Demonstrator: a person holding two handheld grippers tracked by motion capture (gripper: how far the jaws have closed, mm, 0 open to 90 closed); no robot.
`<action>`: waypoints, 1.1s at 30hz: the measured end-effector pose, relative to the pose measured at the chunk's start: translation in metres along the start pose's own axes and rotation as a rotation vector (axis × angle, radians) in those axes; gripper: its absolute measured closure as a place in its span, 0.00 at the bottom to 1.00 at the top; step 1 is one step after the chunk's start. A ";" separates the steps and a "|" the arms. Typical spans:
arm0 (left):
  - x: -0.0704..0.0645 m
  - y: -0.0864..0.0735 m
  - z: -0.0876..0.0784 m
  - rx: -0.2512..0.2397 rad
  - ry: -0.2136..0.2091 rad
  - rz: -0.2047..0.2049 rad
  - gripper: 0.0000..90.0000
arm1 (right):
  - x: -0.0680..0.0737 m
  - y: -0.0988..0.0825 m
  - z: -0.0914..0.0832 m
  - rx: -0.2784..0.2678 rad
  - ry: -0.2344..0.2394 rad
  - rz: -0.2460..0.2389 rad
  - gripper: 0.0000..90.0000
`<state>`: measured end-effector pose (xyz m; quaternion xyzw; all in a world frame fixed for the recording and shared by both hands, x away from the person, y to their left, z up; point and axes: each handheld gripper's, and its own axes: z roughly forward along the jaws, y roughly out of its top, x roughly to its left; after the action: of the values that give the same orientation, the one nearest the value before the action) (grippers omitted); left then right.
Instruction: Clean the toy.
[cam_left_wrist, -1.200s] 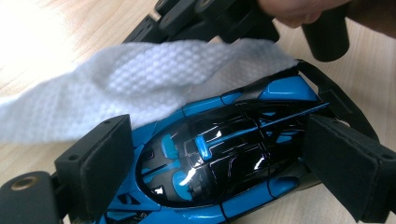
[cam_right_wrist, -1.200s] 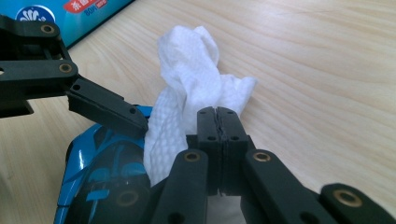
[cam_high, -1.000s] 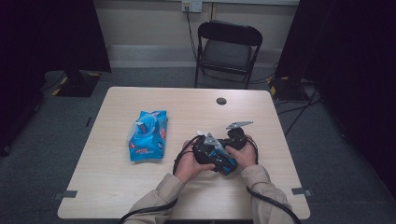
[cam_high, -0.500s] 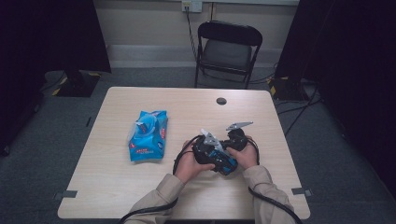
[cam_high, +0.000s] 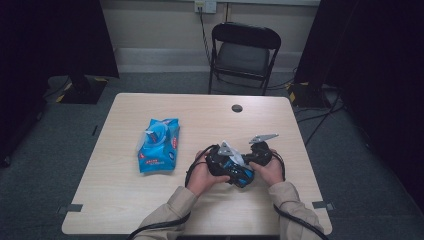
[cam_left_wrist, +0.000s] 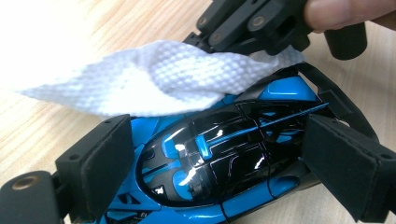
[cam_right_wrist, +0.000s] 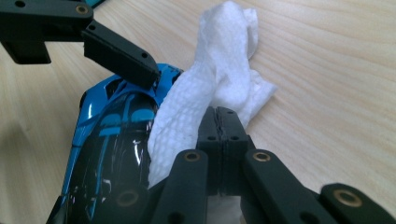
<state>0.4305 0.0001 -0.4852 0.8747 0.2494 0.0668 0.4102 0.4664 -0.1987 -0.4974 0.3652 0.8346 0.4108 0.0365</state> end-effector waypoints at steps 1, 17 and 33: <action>0.000 0.000 0.000 0.003 0.001 0.001 0.10 | 0.000 -0.001 -0.001 -0.002 0.000 -0.006 1.00; 0.000 0.001 0.000 0.007 0.003 0.002 0.10 | -0.005 -0.021 -0.022 -0.013 0.013 0.008 1.00; 0.000 0.001 0.000 0.011 0.004 0.002 0.10 | -0.008 -0.039 -0.042 -0.023 0.004 0.012 1.00</action>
<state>0.4308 -0.0007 -0.4841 0.8771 0.2498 0.0674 0.4046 0.4345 -0.2471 -0.4997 0.3689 0.8276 0.4214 0.0366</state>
